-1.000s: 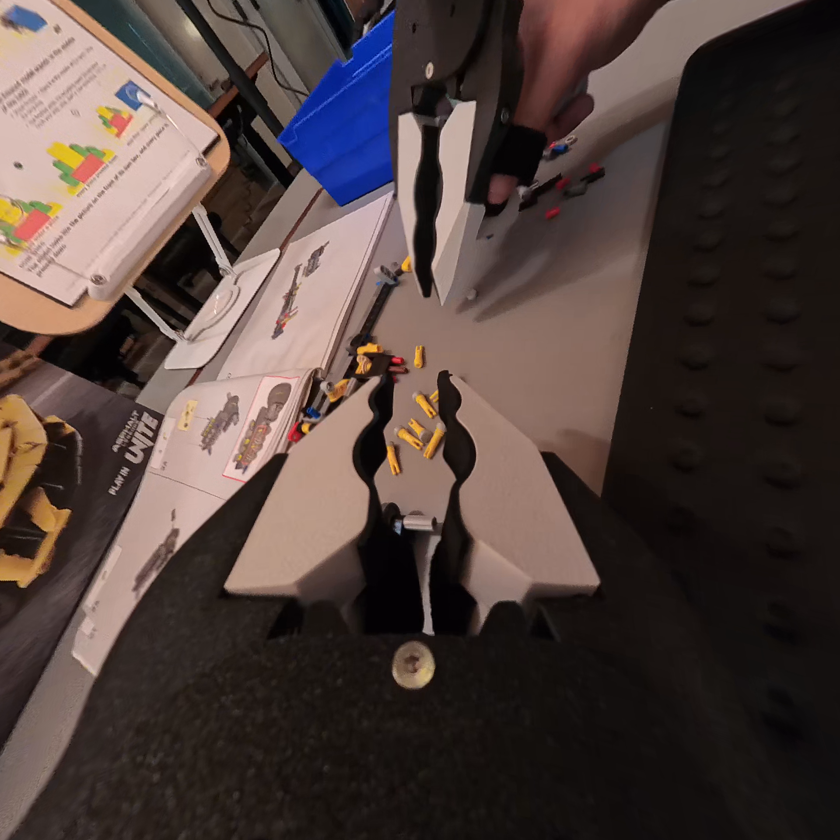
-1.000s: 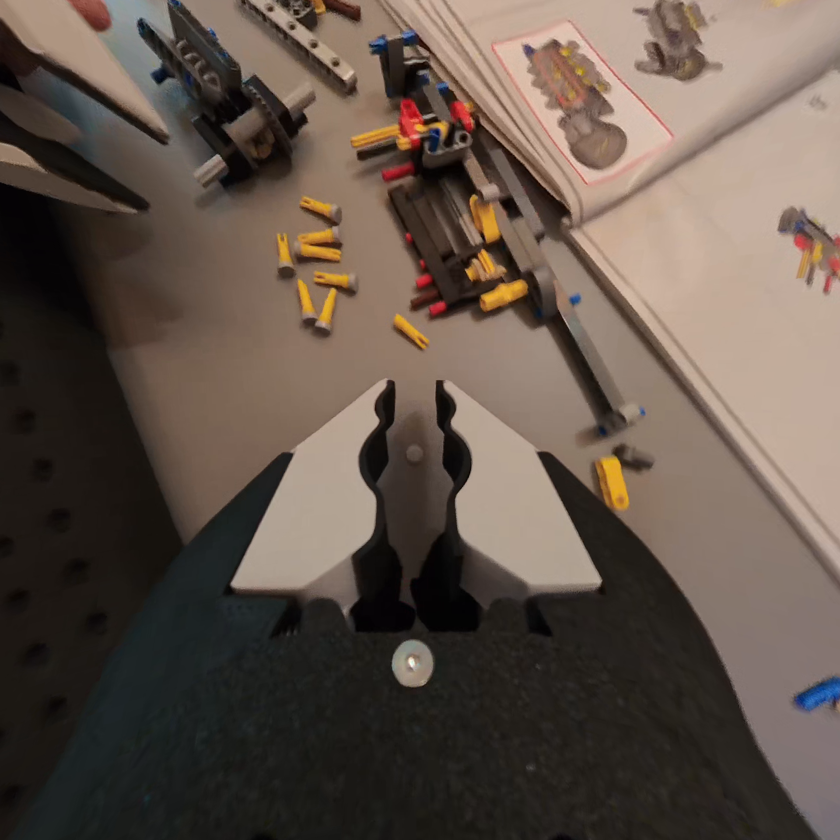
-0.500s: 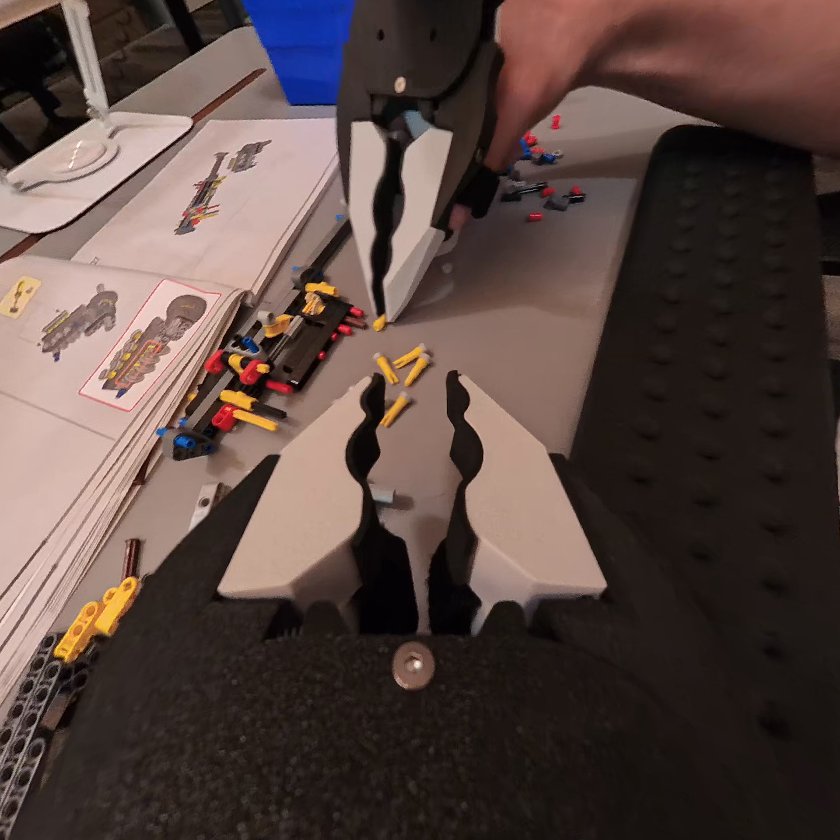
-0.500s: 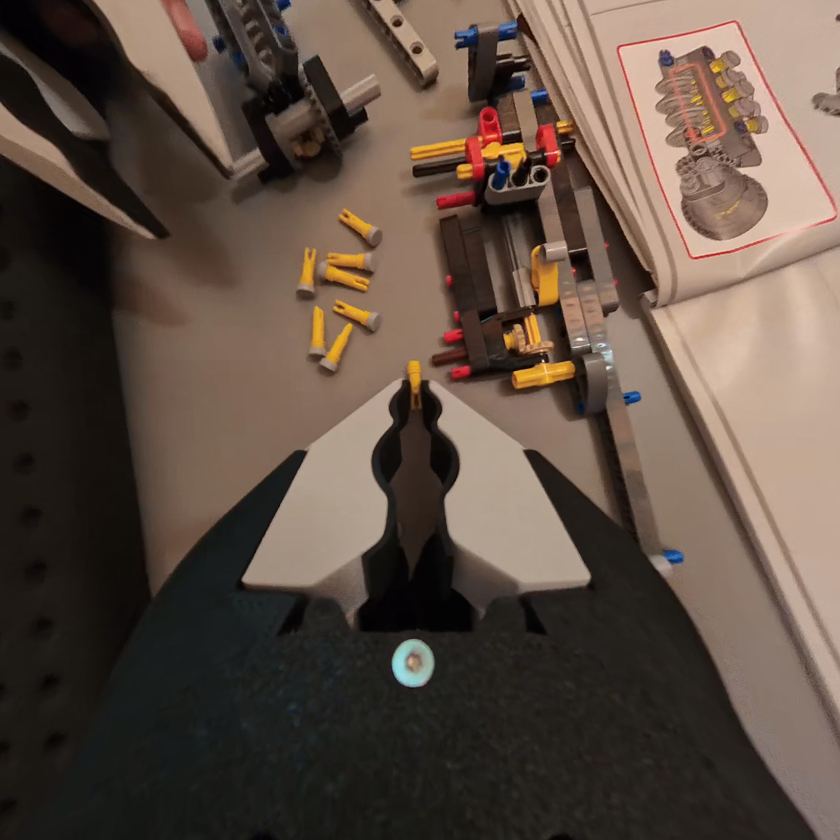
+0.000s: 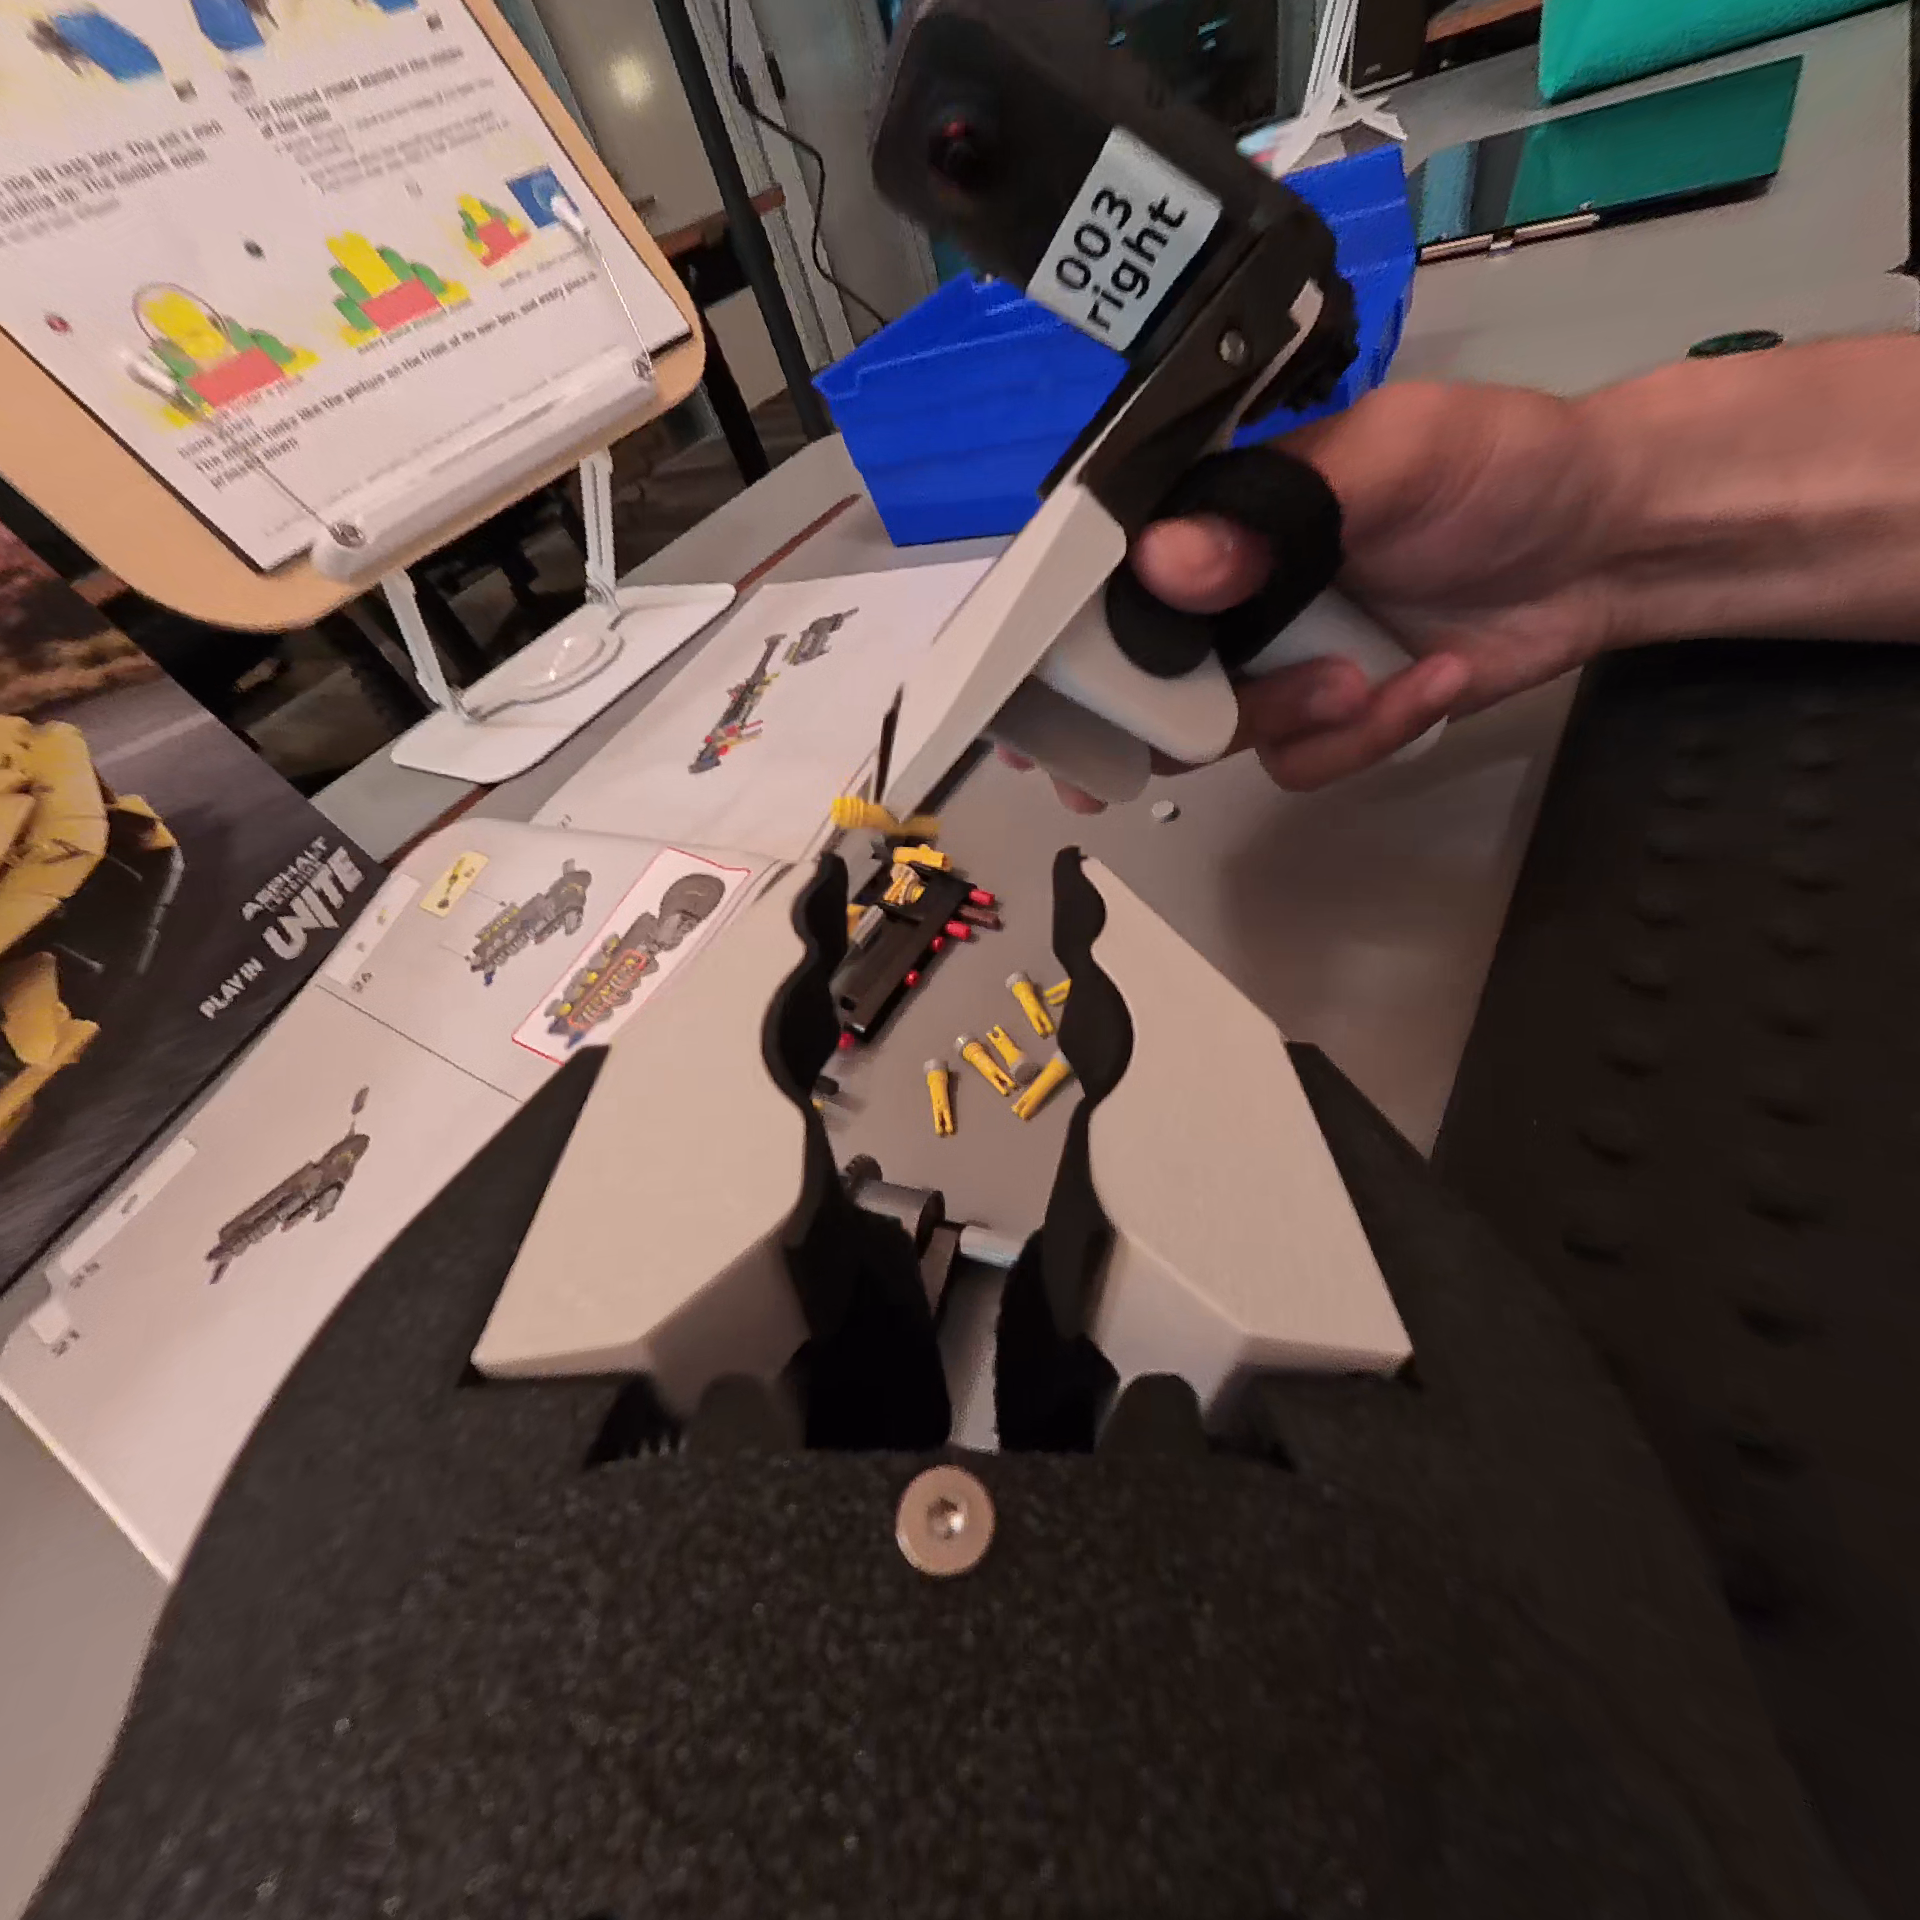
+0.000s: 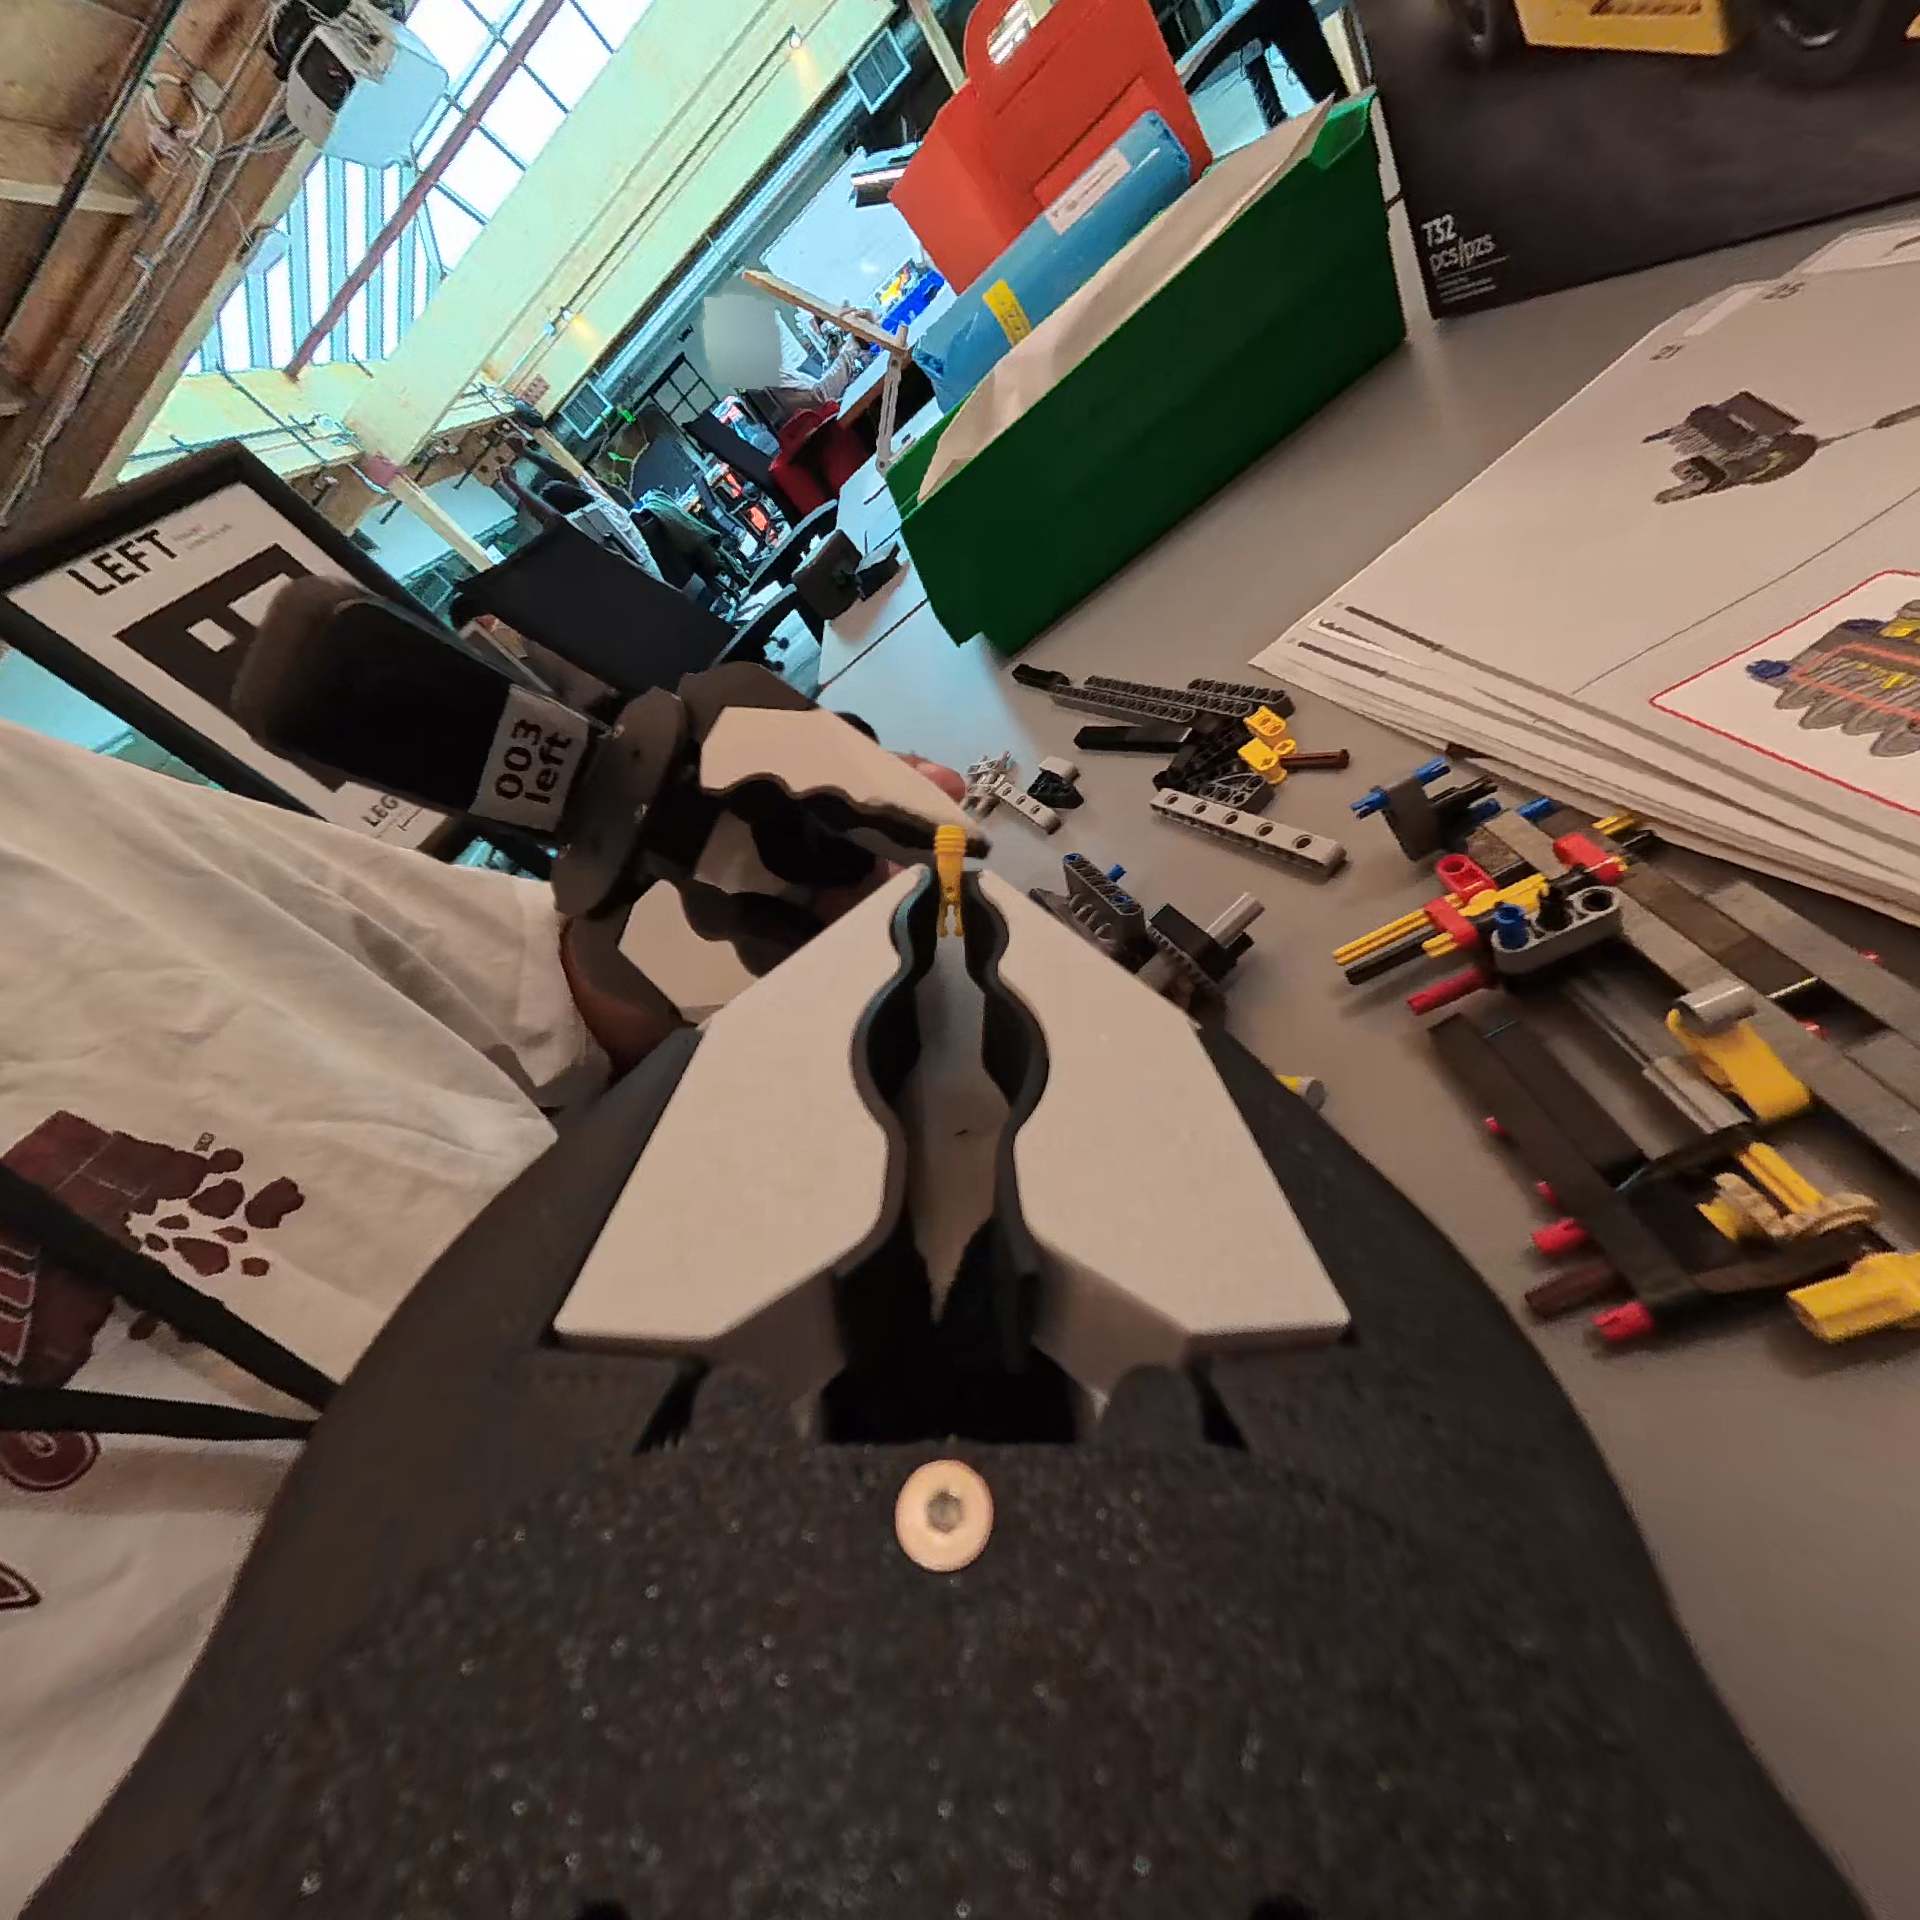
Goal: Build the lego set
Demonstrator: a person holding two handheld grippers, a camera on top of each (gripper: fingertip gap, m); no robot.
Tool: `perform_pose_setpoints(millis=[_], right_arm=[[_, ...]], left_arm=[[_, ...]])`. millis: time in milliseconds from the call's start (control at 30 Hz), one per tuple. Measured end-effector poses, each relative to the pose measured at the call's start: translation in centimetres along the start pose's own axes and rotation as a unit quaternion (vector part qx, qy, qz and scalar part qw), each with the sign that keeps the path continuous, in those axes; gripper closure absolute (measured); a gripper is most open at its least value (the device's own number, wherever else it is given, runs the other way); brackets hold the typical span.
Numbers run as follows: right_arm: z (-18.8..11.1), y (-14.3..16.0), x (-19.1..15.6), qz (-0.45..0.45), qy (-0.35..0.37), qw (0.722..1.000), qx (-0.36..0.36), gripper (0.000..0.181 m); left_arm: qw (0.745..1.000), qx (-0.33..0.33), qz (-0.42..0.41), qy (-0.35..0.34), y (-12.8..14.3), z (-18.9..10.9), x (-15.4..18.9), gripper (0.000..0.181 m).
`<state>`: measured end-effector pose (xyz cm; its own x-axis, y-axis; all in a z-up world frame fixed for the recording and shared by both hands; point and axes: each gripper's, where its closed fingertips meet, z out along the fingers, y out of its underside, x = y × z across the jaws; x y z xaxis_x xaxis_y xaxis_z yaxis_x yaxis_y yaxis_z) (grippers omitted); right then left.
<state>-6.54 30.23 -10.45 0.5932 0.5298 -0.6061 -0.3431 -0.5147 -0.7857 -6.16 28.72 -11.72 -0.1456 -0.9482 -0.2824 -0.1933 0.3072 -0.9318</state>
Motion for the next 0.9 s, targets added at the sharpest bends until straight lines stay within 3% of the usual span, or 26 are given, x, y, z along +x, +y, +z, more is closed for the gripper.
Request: perform_pose_setpoints(millis=[400, 567, 733, 833, 900], right_arm=[[1.0, 1.1, -0.7, 0.025, -0.034, 0.999, -0.019, 0.181], [0.9, 1.3, -1.3, 0.061, -0.074, 0.995, -0.019, 0.181], [0.7, 1.4, -1.5, 0.066, -0.089, 0.994, -0.022, 0.181], [0.5, 1.4, -2.1, 0.083, -0.118, 0.989, -0.023, 0.167], [0.5, 1.6, -2.0, 0.081, -0.117, 0.989, -0.027, 0.176]], left_arm=[[0.997, -0.006, 0.070, -0.025, 0.2, 0.3, 0.1, 0.148], [0.997, 0.007, 0.070, -0.031, -0.2, -0.1, -0.4, 0.168], [0.997, 0.010, 0.070, -0.025, -0.3, -0.1, -0.1, 0.170], [0.996, 0.007, 0.081, -0.024, -0.2, -0.1, 0.1, 0.172], [0.996, 0.010, 0.088, -0.021, -0.4, -0.2, 0.4, 0.173]])
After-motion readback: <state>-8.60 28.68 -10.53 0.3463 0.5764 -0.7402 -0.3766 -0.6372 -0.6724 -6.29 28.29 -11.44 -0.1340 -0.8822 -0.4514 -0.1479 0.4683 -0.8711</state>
